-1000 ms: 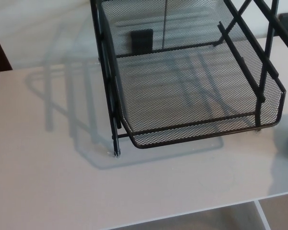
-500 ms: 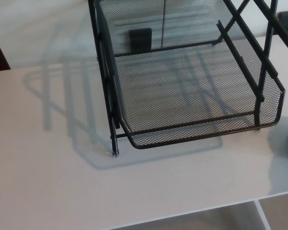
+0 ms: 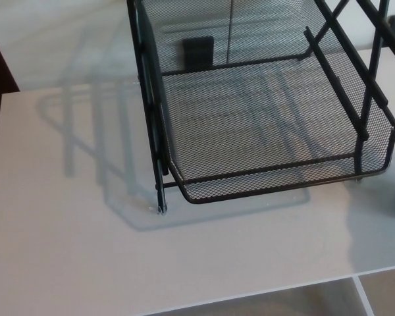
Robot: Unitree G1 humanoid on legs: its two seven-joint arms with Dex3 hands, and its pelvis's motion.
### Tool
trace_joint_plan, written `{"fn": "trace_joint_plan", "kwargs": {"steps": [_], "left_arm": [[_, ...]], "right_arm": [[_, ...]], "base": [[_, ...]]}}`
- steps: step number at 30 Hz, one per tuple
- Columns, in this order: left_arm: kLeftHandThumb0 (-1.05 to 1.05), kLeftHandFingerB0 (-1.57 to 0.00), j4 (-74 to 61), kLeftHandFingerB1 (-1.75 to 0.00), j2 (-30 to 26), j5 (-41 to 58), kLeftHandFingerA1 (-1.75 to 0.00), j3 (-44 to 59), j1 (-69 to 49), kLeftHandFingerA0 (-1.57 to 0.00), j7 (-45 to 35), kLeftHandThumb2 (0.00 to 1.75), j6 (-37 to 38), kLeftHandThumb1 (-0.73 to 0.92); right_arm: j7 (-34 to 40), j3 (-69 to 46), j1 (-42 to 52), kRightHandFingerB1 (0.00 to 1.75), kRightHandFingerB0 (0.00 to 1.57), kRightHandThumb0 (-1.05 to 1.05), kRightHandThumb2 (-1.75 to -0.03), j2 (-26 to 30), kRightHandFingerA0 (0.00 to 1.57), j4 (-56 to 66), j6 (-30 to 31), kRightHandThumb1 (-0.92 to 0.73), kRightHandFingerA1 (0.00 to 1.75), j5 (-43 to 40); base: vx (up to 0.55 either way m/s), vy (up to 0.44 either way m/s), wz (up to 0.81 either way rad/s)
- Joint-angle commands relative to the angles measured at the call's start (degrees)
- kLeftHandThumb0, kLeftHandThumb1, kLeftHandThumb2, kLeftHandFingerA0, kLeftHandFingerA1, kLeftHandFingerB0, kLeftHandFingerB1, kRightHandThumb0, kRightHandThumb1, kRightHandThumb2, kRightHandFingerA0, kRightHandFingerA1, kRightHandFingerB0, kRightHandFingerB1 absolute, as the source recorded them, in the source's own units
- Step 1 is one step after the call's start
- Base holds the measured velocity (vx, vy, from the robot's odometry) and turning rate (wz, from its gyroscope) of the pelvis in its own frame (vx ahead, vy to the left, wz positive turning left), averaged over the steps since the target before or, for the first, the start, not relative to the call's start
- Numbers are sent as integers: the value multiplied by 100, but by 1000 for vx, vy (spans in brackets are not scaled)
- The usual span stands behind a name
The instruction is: The robot walks towards a desk on which a file tray is kept in the middle and a cube is kept to its right. The robot lifts the cube using its right hand and places it on the file tray.
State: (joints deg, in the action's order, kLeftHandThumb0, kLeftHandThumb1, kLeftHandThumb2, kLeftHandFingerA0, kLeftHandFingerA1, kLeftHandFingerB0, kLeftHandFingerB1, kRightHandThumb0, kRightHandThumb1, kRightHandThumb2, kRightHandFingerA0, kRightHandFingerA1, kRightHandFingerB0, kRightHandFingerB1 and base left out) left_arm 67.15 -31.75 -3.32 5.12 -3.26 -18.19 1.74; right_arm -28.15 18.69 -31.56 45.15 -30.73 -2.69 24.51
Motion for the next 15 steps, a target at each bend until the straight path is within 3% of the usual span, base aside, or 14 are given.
{"fn": "trace_joint_plan", "kwargs": {"steps": [1, 3, 4, 5, 6, 7, 9, 10, 11, 12, 13, 15], "left_arm": [[-55, -28, -38, -47, -46, 65, -59, 80, 0, -24, -11, 75, 163, 92], [-59, -30, -14, -46, -42, 11, -58, 52, 12, -27, 63, 76, 158, 92], [-59, -29, -106, -47, -30, 134, -59, 155, -60, -26, -28, 76, 125, 92], [-54, -27, -86, -46, -41, 50, -58, 93, -49, -27, 0, 77, 187, 92], [-53, -27, -117, -45, -25, 136, -58, 177, -53, -26, -12, 76, 75, 92], [-53, -27, -184, -46, -46, 116, -58, 164, -89, -26, -40, 77, 56, 92], [-50, -27, -150, -46, -42, 127, -57, 201, -25, -25, -7, 75, 7, 92], [-50, -27, -161, -45, -41, 171, -57, 249, -12, -26, -25, 74, -38, 92], [-50, -28, -131, -47, -33, 186, -59, 276, 17, -27, -29, 74, -18, 92], [-51, -27, -125, -46, -25, 205, -58, 310, 38, -26, -40, 72, -61, 92], [-50, -27, -141, -46, -29, 198, -58, 322, 38, -25, -69, 75, -73, 92], [-50, -27, -154, -46, -47, 138, -58, 294, 1, -25, -87, 75, 37, 92]], "right_arm": [[-271, -162, -153, 46, 4, -11, -92, 255, 7, 70, -15, -42, 52, 50], [-311, -203, -124, 46, 4, -12, -92, 334, 5, 148, -32, -42, 51, 60], [-392, -230, -137, 28, 16, -14, -59, 412, 14, 174, -35, -64, 42, 60], [-377, -226, -112, 28, 17, -15, -58, 473, 18, 232, -83, -63, 44, 108], [-405, -220, -118, 46, 4, -13, -92, 491, 13, 227, -121, -44, 54, 106], [-419, -239, -81, 28, 17, -17, -58, 516, 18, 266, -142, -61, 42, 90], [-520, -222, -68, 29, 12, -31, -59, 574, 14, 332, -141, -58, 43, 110], [-677, -149, -42, 30, 8, -52, -70, 670, 7, 416, -120, -51, 45, 192], [-833, -122, 2, 25, 5, -55, -60, 727, 6, 511, -13, -57, 37, 209], [-915, -118, 43, 31, 1, -61, -82, 751, 1, 583, 81, -41, 33, 209], [-1026, -92, 93, 23, 3, -72, -81, 769, 0, 679, 232, -44, 15, 242], [-1127, -64, 130, 23, 3, -72, -81, 765, 0, 760, 373, -44, 15, 282]], "base": [[0, 0, 0], [0, 0, 0], [0, 0, 0], [0, 0, 0], [0, 0, 0], [0, 0, 0], [0, 0, 0], [0, 0, 0], [0, 0, 0], [0, 0, 0], [0, 0, 0], [0, 0, 0]]}}
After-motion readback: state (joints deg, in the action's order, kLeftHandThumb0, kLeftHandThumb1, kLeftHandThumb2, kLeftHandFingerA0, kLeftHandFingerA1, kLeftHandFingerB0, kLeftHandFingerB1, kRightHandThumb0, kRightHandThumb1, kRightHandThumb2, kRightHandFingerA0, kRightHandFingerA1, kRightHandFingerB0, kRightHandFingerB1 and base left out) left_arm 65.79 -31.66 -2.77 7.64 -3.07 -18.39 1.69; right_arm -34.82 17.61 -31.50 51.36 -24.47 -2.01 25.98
